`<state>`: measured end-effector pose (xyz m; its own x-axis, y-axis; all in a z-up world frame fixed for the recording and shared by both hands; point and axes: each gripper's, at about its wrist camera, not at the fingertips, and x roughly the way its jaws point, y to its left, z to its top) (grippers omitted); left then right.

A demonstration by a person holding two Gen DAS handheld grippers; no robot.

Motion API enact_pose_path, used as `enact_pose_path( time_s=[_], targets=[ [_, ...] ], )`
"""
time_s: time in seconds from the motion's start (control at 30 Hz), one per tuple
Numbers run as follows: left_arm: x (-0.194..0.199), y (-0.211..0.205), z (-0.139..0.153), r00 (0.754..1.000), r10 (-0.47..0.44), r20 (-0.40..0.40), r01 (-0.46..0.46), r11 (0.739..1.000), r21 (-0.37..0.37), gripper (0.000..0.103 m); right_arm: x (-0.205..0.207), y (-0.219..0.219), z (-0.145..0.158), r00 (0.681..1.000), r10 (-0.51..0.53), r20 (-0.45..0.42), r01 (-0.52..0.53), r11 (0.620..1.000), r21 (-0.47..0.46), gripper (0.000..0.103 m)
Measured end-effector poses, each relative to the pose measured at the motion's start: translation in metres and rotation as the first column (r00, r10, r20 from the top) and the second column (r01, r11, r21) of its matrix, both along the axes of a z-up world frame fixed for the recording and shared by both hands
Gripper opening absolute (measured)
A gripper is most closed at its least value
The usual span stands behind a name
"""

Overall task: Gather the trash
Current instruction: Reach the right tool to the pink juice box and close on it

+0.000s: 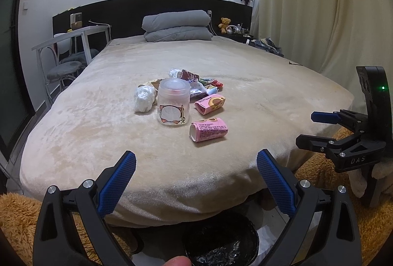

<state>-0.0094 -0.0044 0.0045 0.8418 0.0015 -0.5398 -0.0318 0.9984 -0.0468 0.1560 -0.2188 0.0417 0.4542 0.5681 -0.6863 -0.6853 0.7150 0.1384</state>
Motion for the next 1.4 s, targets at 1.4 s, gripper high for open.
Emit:
enact_pose_path(
  time_s=[1.4],
  targets=[
    [0.008, 0.085, 0.011, 0.989, 0.145, 0.011, -0.137, 0.957, -0.255, 0.097, 0.088, 0.163, -0.053, 0.931, 0.041, -0.363, -0.06, 0.997, -0.043, 0.067]
  ],
)
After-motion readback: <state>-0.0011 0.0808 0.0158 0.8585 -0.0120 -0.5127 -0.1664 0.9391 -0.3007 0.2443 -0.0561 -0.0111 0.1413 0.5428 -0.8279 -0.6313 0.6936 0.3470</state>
